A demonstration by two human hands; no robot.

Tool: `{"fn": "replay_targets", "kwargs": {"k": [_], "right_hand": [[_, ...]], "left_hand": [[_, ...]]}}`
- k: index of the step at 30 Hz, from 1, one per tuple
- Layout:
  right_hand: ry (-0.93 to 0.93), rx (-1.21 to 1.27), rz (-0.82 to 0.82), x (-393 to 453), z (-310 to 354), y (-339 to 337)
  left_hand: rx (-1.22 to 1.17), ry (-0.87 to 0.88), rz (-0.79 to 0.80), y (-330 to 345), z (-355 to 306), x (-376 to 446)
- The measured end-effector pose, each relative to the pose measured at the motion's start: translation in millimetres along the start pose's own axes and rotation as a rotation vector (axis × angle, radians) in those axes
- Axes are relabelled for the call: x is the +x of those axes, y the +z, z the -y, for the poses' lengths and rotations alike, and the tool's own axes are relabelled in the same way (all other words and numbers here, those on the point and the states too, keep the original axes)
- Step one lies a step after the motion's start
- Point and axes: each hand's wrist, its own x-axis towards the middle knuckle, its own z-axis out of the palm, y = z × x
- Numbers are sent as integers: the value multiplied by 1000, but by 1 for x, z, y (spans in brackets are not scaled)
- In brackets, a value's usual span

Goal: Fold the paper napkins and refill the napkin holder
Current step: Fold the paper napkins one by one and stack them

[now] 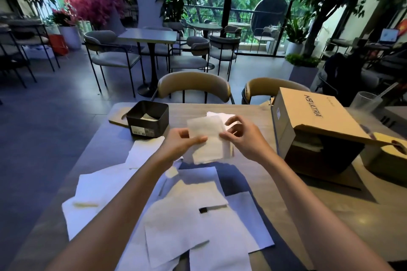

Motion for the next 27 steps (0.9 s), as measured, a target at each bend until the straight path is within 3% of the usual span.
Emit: {"fn": "replay_targets", "kwargs": {"k": [4, 11, 27], "right_hand": [[114, 136, -27, 2, -8, 3], [137, 274, -129, 18, -29, 10], [261, -5, -343, 148, -122, 8]], "left_hand": [[-109, 72, -97, 0, -8, 3], [-31, 51, -171, 5, 9, 31], [355, 96, -217, 37, 38, 190]]}}
